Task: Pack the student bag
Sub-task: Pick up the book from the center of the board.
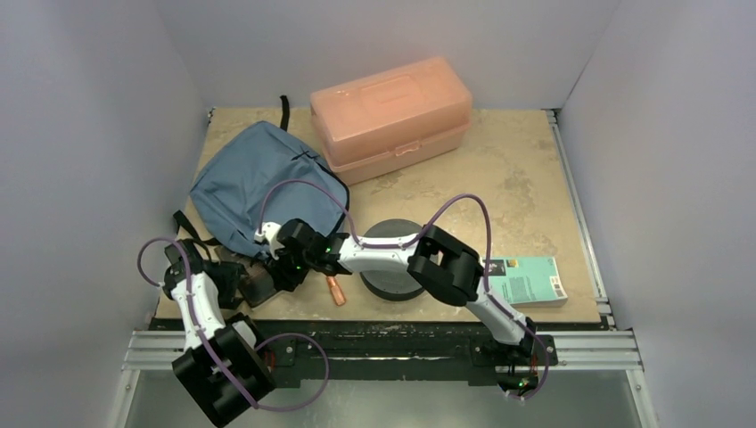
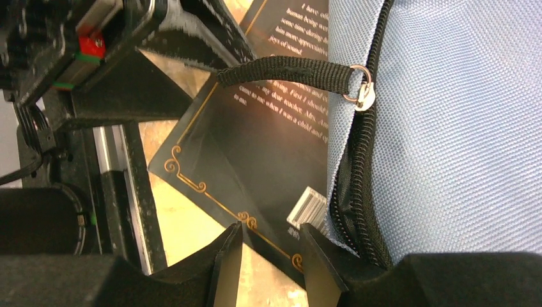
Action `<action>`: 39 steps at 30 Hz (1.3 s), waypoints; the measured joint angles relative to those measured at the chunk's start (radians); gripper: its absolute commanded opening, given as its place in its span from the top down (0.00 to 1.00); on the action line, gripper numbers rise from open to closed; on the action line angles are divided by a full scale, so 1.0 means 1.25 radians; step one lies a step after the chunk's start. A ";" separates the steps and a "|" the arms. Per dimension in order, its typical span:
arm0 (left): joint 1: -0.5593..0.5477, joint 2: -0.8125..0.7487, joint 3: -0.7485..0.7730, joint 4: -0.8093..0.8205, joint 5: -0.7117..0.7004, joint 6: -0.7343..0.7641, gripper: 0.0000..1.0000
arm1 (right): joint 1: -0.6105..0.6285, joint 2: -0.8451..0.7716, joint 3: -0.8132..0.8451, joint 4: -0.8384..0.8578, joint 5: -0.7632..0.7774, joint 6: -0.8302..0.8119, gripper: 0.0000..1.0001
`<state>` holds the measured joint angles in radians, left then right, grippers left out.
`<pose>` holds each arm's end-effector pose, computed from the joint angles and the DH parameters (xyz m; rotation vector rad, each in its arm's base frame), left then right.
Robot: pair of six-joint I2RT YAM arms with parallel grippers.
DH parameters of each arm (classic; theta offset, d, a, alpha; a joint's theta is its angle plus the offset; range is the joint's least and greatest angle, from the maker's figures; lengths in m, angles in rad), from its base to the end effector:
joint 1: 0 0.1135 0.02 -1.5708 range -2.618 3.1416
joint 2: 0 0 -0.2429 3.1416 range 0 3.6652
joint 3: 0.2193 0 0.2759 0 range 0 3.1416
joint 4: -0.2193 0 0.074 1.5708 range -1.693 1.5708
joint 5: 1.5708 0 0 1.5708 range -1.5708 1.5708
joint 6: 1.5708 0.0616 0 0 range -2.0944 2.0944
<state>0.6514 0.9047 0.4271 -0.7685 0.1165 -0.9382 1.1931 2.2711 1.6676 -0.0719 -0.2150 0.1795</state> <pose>0.1473 0.1033 0.1059 -1.9995 2.0001 -0.2294 0.1858 0.5040 0.1119 -1.2807 2.0492 0.9358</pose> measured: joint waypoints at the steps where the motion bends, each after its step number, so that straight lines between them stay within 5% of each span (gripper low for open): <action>1: -0.002 0.000 0.000 0.003 0.005 0.000 0.45 | -0.002 0.008 0.009 0.003 -0.005 0.001 0.58; 22: -0.083 -0.096 0.013 -0.004 0.044 0.009 0.67 | -0.038 0.075 0.089 0.034 -0.058 0.018 0.63; 29: -0.093 -0.074 0.015 -0.004 0.047 0.016 0.97 | -0.040 0.077 0.093 0.034 -0.057 0.017 0.63; 39: -0.103 -0.108 0.060 -0.082 0.026 0.033 1.00 | -0.041 0.032 0.023 0.078 -0.032 0.002 0.30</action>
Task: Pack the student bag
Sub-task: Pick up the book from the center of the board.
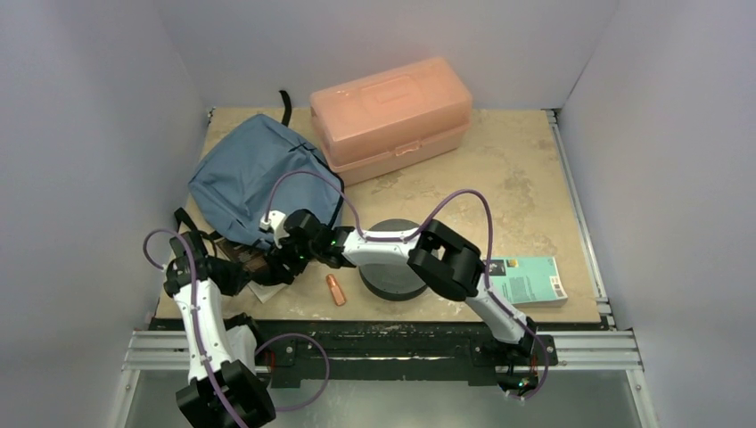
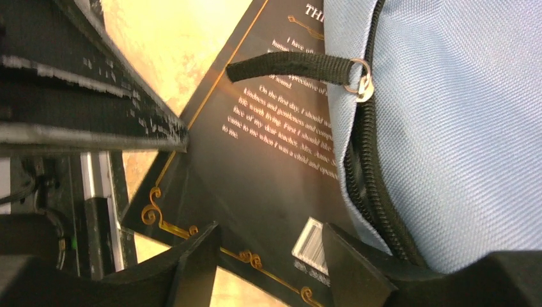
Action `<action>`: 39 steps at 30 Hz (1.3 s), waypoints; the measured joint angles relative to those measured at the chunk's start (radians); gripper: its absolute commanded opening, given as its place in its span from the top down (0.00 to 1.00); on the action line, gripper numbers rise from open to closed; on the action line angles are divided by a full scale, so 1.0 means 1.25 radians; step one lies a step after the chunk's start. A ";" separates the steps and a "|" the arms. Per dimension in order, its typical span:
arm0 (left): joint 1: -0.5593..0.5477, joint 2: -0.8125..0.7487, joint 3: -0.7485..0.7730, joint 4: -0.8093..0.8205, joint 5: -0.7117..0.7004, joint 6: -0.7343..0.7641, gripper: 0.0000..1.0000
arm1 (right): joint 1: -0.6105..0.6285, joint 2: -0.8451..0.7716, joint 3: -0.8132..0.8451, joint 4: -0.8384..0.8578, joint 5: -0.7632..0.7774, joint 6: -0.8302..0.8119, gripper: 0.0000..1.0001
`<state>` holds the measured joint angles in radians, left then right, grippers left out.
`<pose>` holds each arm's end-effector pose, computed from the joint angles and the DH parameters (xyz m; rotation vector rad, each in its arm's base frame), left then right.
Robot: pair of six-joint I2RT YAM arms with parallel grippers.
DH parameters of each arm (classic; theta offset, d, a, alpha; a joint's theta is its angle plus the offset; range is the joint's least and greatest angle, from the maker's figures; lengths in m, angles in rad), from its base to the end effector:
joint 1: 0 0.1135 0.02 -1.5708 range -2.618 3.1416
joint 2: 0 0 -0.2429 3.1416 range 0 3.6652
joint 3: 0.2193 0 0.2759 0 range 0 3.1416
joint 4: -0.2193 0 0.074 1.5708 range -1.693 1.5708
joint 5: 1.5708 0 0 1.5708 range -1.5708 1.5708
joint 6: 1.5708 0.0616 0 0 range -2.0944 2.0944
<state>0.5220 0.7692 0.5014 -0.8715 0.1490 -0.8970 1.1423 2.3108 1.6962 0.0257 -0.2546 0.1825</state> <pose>0.1584 0.0806 0.1465 -1.7437 2.0992 -0.3116 0.2142 0.5063 0.1124 -1.2130 1.9865 0.9978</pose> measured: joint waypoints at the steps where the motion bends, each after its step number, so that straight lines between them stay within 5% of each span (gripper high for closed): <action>1: 0.000 -0.001 0.008 -0.012 -0.002 0.002 1.00 | 0.000 -0.013 -0.018 0.009 0.003 -0.004 0.26; 6: 0.000 -0.022 0.042 -0.050 -0.008 0.019 1.00 | 0.004 -0.104 -0.152 0.060 0.010 -0.039 0.14; 16: -0.001 -0.051 0.064 -0.077 0.004 0.022 1.00 | 0.131 -0.243 -0.365 0.244 0.149 -0.212 0.07; 26: -0.002 -0.066 0.064 -0.095 0.010 0.024 1.00 | 0.196 -0.164 -0.315 0.368 0.400 -0.291 0.27; 39: -0.002 -0.074 0.090 -0.114 0.009 0.037 1.00 | 0.227 -0.063 -0.268 0.505 0.507 -0.365 0.46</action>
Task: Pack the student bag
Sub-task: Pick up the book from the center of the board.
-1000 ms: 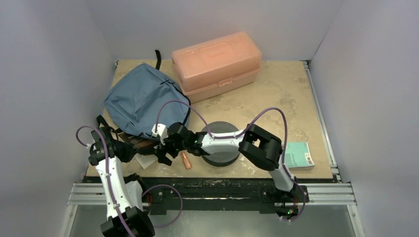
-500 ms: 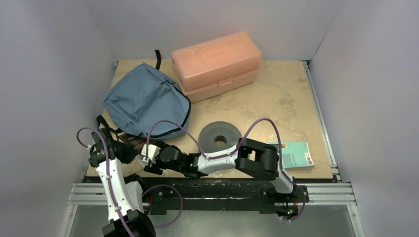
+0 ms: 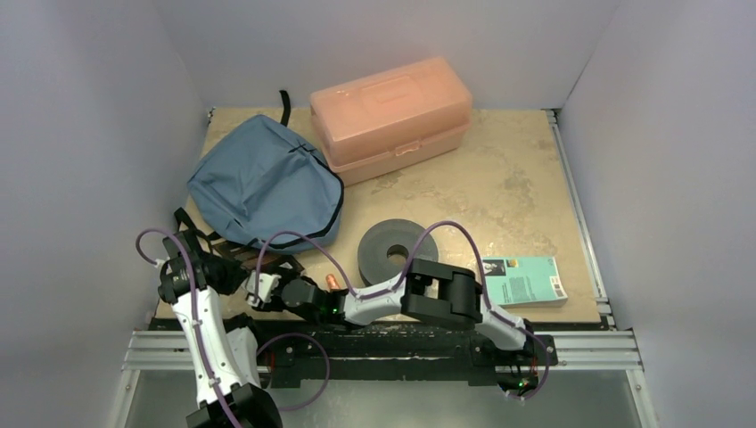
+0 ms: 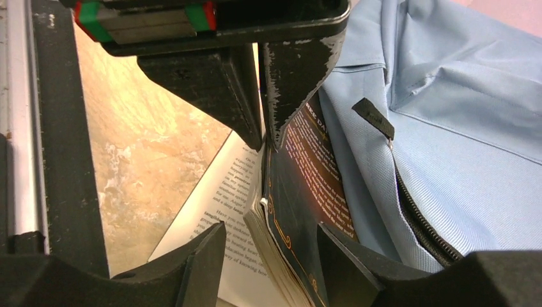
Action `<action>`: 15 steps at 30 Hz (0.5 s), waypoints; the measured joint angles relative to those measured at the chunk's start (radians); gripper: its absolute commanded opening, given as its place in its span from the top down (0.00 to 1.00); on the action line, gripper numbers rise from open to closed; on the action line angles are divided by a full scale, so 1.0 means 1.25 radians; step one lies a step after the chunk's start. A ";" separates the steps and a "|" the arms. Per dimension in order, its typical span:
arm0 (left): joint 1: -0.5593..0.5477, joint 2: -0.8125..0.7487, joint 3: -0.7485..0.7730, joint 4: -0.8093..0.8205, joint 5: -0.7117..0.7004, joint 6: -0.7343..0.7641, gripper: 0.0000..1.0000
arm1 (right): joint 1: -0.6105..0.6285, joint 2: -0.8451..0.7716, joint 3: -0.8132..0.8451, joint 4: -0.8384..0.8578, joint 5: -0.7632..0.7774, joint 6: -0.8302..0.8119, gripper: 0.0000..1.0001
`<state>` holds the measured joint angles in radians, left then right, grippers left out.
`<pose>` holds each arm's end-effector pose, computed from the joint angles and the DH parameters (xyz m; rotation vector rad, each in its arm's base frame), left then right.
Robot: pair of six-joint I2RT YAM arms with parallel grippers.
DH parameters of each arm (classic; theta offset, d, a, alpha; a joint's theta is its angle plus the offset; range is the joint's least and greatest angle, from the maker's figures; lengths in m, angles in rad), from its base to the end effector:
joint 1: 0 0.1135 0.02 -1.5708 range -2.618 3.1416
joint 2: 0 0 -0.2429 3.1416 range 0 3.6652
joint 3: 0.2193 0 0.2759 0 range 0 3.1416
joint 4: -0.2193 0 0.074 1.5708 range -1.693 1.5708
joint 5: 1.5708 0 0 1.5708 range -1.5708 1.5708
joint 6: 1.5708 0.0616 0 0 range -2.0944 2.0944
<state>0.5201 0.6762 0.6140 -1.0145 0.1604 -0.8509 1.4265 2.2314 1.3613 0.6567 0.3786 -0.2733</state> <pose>0.1498 0.0744 0.1900 -1.6437 2.0951 -0.3216 0.0969 0.5082 0.1104 -1.1521 1.3774 0.4952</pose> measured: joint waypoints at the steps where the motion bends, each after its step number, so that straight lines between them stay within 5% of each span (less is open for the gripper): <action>1: 0.000 -0.004 0.000 -0.001 0.000 0.002 1.00 | 0.000 0.007 0.003 0.014 0.005 -0.005 0.49; 5: 0.000 -0.014 0.000 -0.001 -0.001 0.002 1.00 | 0.001 0.038 0.019 0.056 0.028 -0.024 0.81; 8: 0.000 -0.022 0.000 0.002 0.001 0.003 0.70 | 0.001 0.045 0.027 0.064 0.036 -0.027 1.00; 12: -0.002 -0.056 0.026 0.002 0.006 0.012 0.29 | 0.003 0.045 0.029 0.054 0.035 -0.024 1.00; 15: -0.003 -0.072 0.087 -0.007 0.006 0.024 0.25 | 0.003 0.038 0.028 0.022 0.020 -0.012 1.00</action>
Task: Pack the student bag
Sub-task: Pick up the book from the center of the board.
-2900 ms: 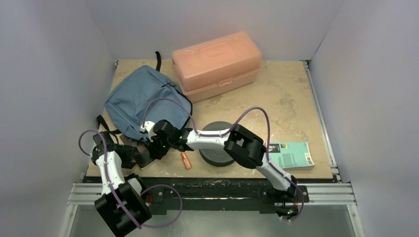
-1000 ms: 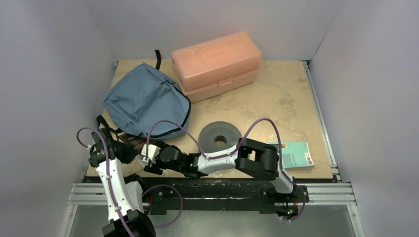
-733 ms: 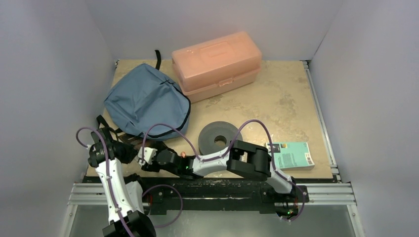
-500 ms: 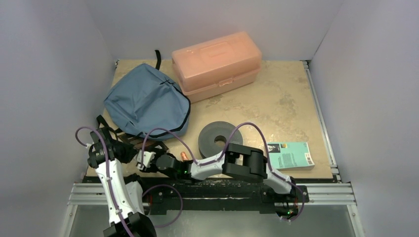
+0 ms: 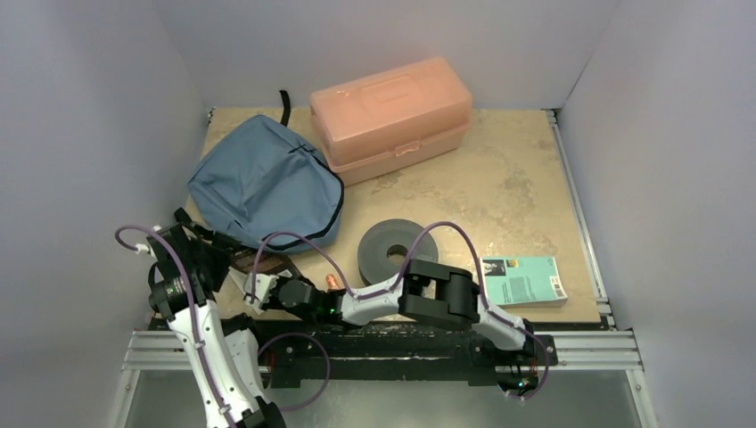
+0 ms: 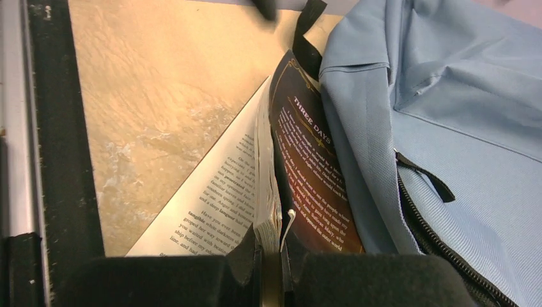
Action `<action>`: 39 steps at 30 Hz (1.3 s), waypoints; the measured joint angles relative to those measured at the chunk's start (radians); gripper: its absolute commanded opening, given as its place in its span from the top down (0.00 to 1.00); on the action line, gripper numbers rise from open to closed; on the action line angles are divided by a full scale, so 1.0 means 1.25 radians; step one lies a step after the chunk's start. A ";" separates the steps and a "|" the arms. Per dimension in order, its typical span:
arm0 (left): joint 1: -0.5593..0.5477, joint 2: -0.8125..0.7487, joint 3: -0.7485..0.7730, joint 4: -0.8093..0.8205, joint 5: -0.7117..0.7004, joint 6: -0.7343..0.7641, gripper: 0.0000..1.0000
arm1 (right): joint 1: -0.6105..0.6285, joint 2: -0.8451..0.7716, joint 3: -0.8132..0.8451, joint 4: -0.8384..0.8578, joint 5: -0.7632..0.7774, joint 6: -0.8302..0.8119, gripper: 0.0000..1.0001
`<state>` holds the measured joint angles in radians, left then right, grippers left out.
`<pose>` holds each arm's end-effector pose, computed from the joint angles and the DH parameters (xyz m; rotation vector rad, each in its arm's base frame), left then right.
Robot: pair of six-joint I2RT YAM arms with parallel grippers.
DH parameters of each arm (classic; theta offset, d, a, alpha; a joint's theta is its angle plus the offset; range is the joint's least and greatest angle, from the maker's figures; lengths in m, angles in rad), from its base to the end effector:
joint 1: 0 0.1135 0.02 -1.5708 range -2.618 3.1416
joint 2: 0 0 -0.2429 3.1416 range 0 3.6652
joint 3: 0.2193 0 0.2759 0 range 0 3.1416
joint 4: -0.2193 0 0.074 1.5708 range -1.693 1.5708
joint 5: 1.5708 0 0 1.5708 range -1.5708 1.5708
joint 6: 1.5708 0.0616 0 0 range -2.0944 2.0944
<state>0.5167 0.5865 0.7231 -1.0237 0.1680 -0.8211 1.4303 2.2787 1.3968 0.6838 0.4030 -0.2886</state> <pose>0.1454 0.0708 0.2396 -1.4735 1.9834 -0.3388 0.0972 0.5150 0.1026 -1.1361 1.3664 0.4746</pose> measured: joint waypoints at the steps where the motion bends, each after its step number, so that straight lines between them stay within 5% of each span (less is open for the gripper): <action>1: 0.000 0.001 0.031 -0.002 0.000 0.008 0.24 | 0.000 -0.008 0.000 -0.019 -0.008 0.007 1.00; 11: -0.022 0.035 0.401 -0.052 -0.002 0.127 0.24 | -0.008 -0.155 0.015 -0.241 -0.086 0.130 1.00; 17: -0.030 0.028 0.501 -0.052 0.049 0.167 0.24 | -0.010 -0.285 0.033 -0.387 -0.086 0.176 1.00; 30: -0.064 0.032 0.475 -0.019 0.219 0.205 0.24 | -0.073 -0.661 -0.027 -0.600 -0.063 0.258 1.00; 39: -0.066 0.019 0.217 0.217 0.493 0.078 0.22 | -0.224 -0.831 -0.065 -0.696 -0.020 0.342 1.00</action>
<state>0.4339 0.6102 0.9947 -0.7525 0.7837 -0.7231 1.1503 1.2400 1.3155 -0.1856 0.3786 0.1387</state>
